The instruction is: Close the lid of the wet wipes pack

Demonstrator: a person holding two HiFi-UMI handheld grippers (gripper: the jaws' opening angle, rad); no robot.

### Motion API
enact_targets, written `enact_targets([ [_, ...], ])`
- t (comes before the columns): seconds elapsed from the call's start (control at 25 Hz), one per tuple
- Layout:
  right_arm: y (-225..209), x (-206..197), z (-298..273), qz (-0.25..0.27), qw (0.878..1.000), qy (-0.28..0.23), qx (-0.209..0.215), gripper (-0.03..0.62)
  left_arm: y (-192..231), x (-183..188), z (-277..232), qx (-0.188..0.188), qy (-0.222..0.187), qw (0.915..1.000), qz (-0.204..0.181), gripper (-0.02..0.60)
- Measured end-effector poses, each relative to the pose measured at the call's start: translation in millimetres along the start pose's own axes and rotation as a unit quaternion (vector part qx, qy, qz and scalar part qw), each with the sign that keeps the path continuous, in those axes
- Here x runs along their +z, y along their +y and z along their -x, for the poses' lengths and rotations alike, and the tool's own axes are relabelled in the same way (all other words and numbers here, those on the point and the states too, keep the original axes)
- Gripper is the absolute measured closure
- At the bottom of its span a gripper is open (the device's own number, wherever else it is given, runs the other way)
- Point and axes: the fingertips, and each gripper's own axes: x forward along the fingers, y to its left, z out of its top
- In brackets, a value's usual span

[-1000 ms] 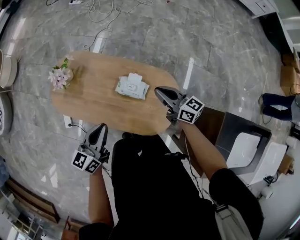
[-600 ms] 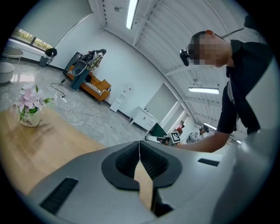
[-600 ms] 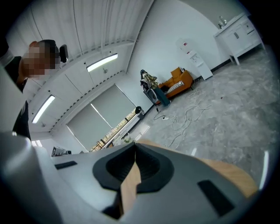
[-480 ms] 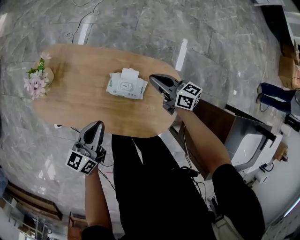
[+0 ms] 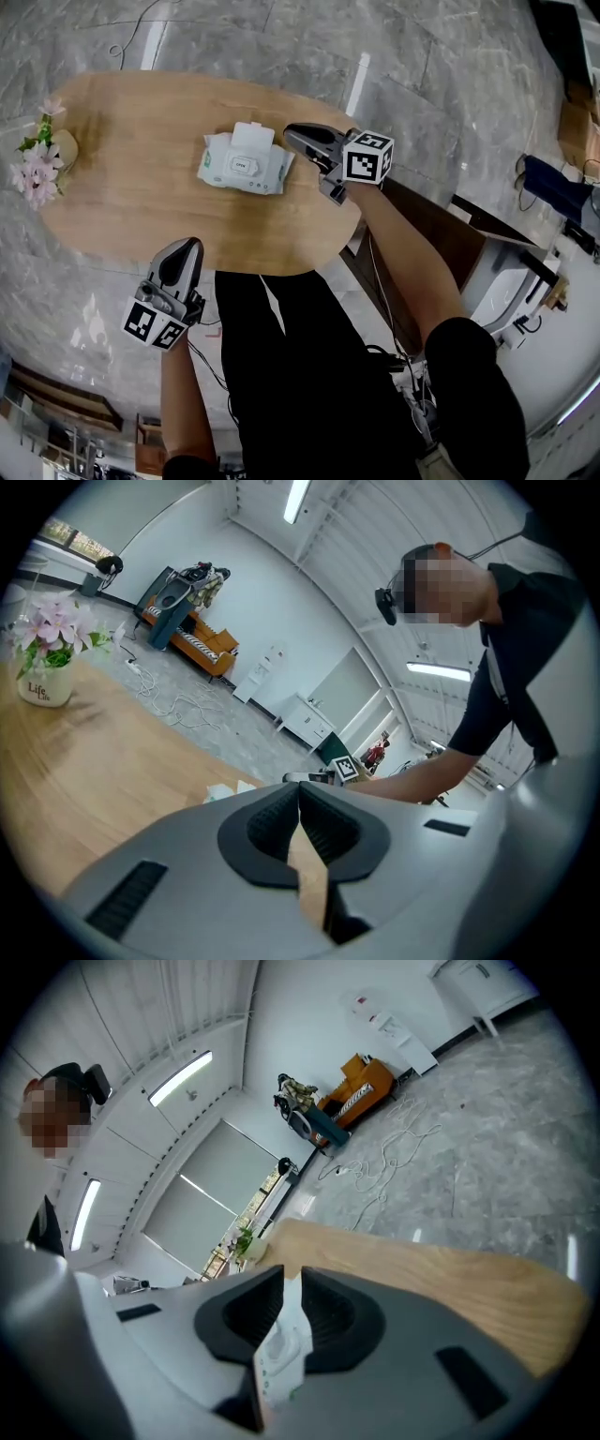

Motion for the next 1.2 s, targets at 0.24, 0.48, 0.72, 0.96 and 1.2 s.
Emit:
enact_targets([
  [0.24,-26,-17,-19,-0.078,0.996,0.034,0.024,0.528,7,-16,-9,-0.005,0.011,0.9999,0.01,0.565],
  [0.48,-41,-29,-32,-0.137,0.988,0.06,0.031,0.523,5,-26,-15,-0.011,0.02,0.9997,0.014,0.565],
  [0.72,-48,-42,-38,-0.136,0.985,0.103,0.017,0.523,5,-32,-14,-0.011,0.02,0.9996,0.017,0.565],
  [0.96,-47,-43,-42,-0.143,0.983,0.111,0.023,0.525,4,-36,-11,-0.008,0.018,0.9996,0.021,0.565],
  [1.2,-41,-38,-43,-0.144,0.984,0.105,0.03,0.559,6,-32,-8,-0.007,0.013,0.9997,0.019,0.565],
])
